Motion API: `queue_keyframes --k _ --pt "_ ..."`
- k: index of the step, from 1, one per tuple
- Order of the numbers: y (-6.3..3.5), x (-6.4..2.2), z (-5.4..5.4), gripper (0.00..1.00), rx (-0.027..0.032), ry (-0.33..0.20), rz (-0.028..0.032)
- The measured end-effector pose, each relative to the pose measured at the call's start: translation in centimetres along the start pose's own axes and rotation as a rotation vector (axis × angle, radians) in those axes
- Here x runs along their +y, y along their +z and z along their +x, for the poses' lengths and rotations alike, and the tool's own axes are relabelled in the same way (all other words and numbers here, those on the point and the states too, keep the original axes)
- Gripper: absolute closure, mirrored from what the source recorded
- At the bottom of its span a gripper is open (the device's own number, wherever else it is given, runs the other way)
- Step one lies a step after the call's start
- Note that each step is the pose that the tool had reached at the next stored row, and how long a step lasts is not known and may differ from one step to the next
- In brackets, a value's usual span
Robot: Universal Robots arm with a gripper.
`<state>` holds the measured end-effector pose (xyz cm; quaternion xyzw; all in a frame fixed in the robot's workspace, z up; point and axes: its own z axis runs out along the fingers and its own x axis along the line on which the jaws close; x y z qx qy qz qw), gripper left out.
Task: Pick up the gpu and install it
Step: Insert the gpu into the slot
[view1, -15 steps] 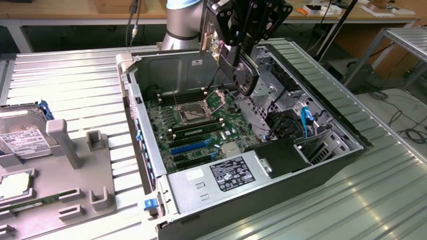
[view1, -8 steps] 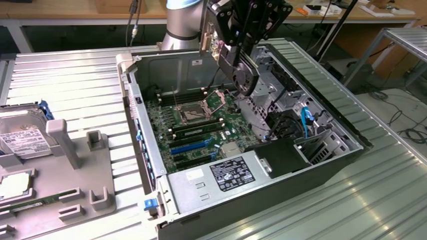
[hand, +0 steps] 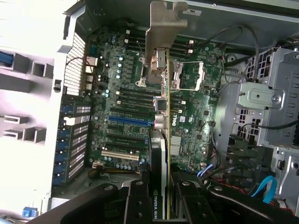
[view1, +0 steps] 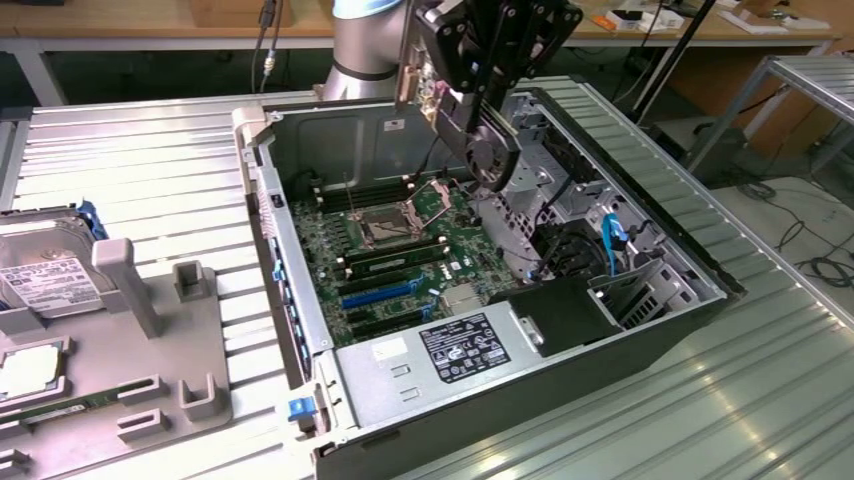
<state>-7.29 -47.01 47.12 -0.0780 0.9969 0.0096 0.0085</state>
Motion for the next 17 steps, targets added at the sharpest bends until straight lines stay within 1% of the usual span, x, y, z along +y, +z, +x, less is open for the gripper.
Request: queue_keyframes --k 17 --pt "0.0 0.0 0.0 0.73 0.0022 -0.121 -0.0022"
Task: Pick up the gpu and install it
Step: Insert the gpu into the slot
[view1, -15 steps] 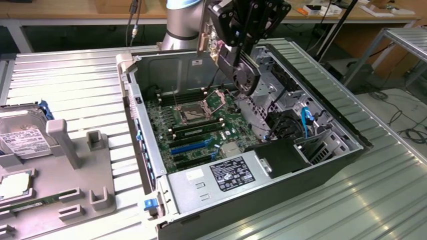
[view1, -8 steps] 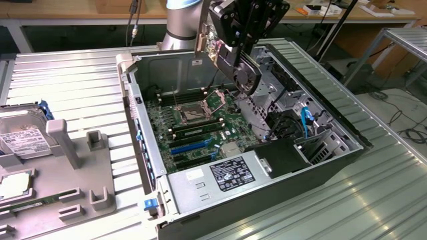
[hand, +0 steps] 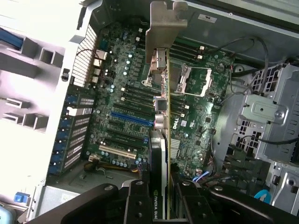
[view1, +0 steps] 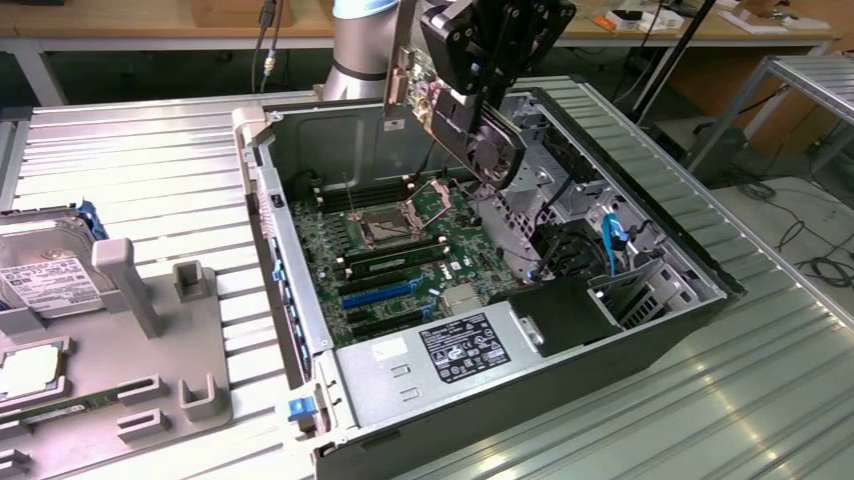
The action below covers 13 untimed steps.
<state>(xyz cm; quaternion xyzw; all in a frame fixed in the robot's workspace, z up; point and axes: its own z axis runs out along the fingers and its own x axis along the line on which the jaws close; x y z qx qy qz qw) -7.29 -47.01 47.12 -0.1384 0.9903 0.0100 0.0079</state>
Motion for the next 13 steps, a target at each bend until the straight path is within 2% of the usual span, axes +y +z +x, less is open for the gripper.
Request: queue_keyframes --k 13 --pt "0.0 0.0 0.0 0.73 0.0016 -0.091 -0.0017"
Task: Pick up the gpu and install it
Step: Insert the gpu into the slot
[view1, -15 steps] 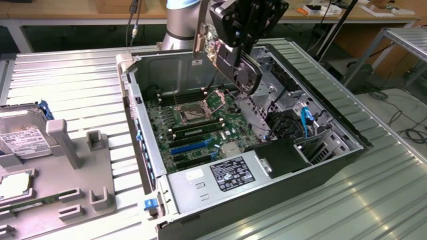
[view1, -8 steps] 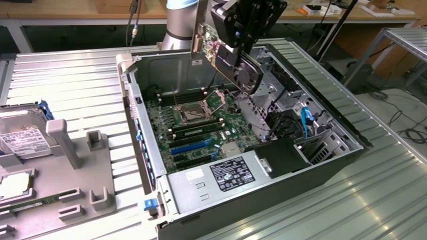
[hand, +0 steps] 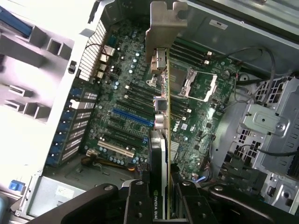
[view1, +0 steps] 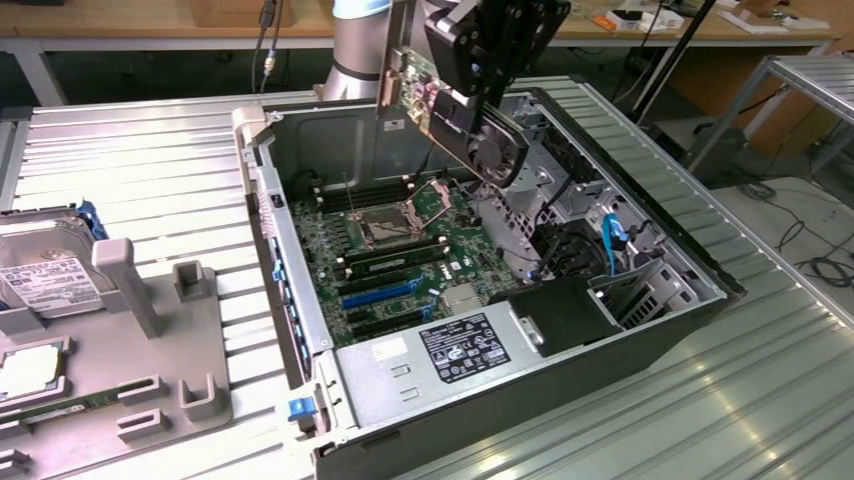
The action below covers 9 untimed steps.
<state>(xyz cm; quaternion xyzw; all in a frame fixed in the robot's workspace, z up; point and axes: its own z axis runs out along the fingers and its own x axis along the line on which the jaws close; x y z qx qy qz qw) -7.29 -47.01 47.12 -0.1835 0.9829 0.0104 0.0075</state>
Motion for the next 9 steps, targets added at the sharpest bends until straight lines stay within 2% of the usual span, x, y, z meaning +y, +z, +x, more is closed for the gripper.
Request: queue_keyframes --k 9 --pt "0.0 0.0 0.0 0.73 0.001 -0.055 -0.001"
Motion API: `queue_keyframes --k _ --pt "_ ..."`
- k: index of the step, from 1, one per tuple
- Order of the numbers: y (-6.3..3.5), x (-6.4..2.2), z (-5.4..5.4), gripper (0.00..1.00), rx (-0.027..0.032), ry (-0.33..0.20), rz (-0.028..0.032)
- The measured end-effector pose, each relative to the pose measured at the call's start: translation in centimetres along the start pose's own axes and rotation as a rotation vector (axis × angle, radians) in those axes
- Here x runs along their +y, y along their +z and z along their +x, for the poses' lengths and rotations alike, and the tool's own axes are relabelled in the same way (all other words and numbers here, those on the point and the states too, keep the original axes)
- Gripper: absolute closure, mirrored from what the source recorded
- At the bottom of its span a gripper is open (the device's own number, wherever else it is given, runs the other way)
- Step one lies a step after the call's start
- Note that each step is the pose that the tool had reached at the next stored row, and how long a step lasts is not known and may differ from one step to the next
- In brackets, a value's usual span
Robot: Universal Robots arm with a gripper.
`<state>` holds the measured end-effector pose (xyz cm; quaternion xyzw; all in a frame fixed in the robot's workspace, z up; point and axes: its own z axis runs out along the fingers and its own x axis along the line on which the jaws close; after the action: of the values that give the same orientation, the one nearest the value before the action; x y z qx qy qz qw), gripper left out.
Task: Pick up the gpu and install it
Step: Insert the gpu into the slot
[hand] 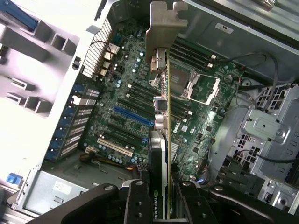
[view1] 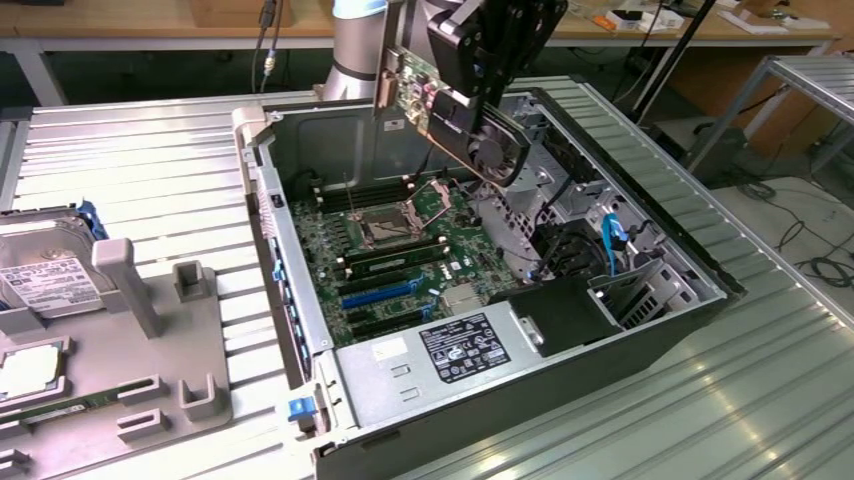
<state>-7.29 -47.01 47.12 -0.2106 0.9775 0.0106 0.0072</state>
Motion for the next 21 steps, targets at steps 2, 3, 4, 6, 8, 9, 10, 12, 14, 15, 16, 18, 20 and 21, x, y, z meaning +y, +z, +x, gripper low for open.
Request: queue_keyframes --k 2,3,4,6,8,9,10,12,14,15,16,18,20,21 --pt "0.0 0.0 0.0 0.73 0.0002 -0.013 -0.0003" --pt "0.0 0.0 0.0 0.73 0.0003 -0.019 -0.0004" --pt "0.0 0.0 0.0 0.73 0.0005 -0.024 -0.0004" --pt "0.0 0.0 0.0 0.73 0.0008 -0.04 -0.0007" --pt "0.0 0.0 0.0 0.73 0.0009 -0.052 -0.001" --pt "0.0 0.0 0.0 0.73 0.001 -0.059 -0.0011" --pt "0.0 0.0 0.0 0.73 0.0012 -0.064 -0.0012" --pt "0.0 0.0 0.0 0.73 0.0014 -0.078 -0.0015" --pt "0.0 0.0 0.0 0.73 0.0016 -0.089 -0.0017" --pt "0.0 0.0 0.0 0.73 0.0017 -0.095 -0.0018" --pt "0.0 0.0 0.0 0.73 0.0019 -0.103 -0.0019" --pt "0.0 0.0 0.0 0.73 0.0021 -0.114 -0.0021" --pt "0.0 0.0 0.0 0.73 0.0023 -0.129 -0.0024" --pt "0.0 0.0 0.01 0.73 0.0024 -0.135 -0.0025"
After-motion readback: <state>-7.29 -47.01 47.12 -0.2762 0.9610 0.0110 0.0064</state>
